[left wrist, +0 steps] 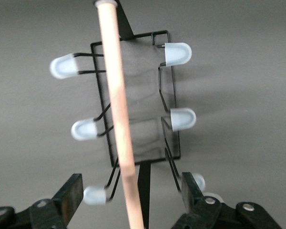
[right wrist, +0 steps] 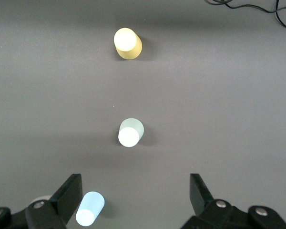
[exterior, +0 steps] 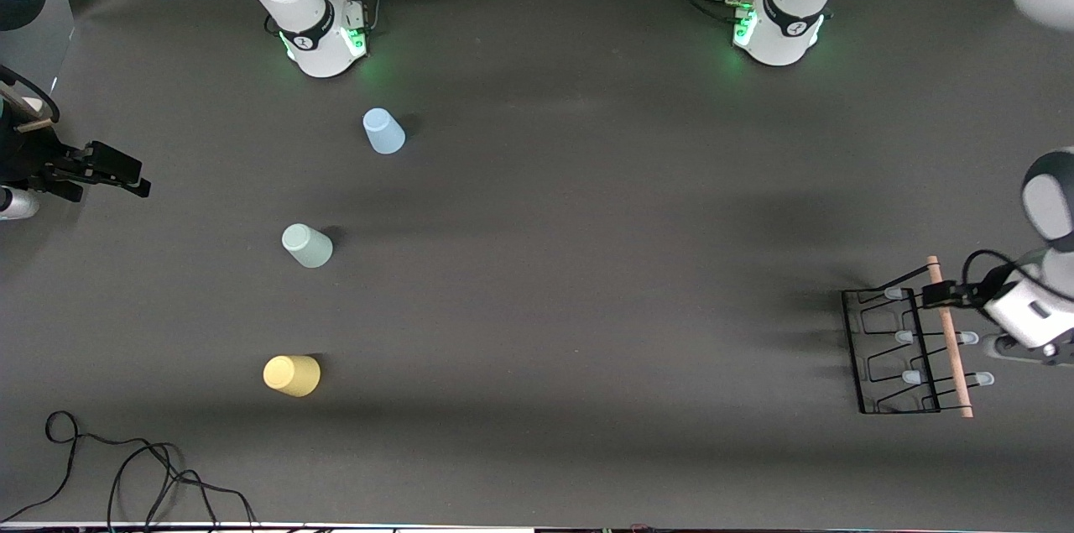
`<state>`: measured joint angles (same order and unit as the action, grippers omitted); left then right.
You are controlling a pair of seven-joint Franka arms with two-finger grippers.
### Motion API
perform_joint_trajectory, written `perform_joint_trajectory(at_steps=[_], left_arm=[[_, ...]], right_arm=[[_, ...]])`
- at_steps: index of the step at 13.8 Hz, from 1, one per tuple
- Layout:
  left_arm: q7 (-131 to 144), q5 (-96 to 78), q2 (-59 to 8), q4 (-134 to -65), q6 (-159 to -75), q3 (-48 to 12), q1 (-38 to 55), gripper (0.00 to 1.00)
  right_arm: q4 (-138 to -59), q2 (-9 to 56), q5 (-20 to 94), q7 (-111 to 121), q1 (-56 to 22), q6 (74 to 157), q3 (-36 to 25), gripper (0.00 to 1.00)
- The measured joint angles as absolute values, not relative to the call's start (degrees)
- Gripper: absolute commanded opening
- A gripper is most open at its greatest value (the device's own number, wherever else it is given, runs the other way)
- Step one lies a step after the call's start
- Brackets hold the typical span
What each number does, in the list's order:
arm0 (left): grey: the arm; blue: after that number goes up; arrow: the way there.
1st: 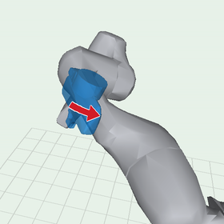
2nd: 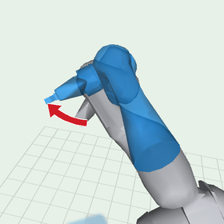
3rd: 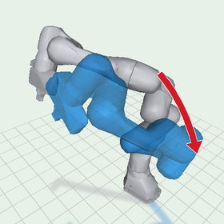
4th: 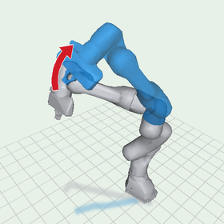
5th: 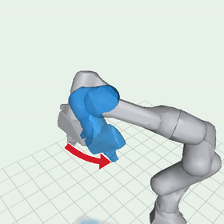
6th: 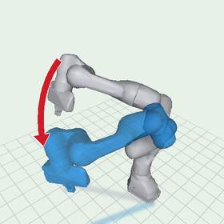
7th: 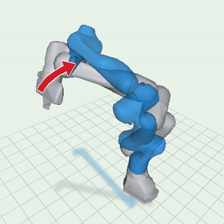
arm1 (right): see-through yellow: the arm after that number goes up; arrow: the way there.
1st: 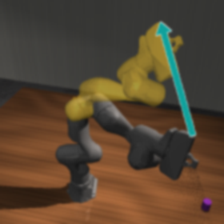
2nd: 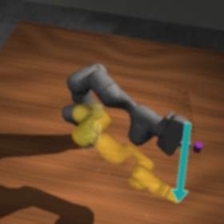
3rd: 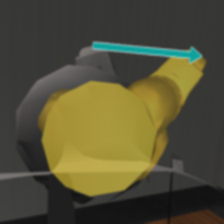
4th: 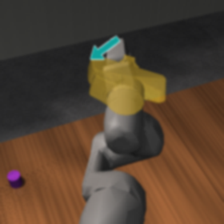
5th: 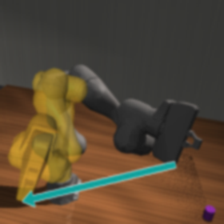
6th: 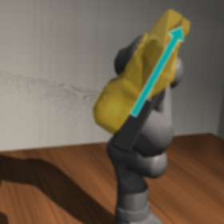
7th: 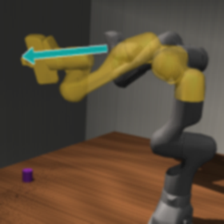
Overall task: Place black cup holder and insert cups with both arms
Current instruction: 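Grasp the rack's wooden rod with the left gripper and lift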
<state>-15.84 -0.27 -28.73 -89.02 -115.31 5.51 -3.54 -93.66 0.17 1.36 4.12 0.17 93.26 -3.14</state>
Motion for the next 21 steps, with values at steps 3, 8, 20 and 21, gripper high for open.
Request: perform_joint_trajectory(at_steps=[3, 8, 20, 21], left_arm=[[-16.0, -0.3, -30.6, -89.0, -116.3, 5.5, -3.5, 0.06], [-15.9, -0.3, -30.6, -88.6, -116.2, 5.5, -3.6, 0.0], [8.5, -4.0, -19.8, -80.1, -92.2, -2.7, 1.4, 0.0], [13.2, -4.1, -18.8, -80.3, -91.7, -3.8, 4.1, 0.0]], right_arm=[[-93.7, 0.2, 1.4, 4.1, 0.2, 93.3, -3.1, 1.0], [-93.7, 0.2, 1.4, 4.1, 0.2, 93.3, -3.1, 1.0], [-93.7, 0.2, 1.4, 4.1, 0.2, 93.3, -3.1, 1.0], [-93.7, 0.2, 1.4, 4.1, 0.2, 93.3, -3.1, 1.0]])
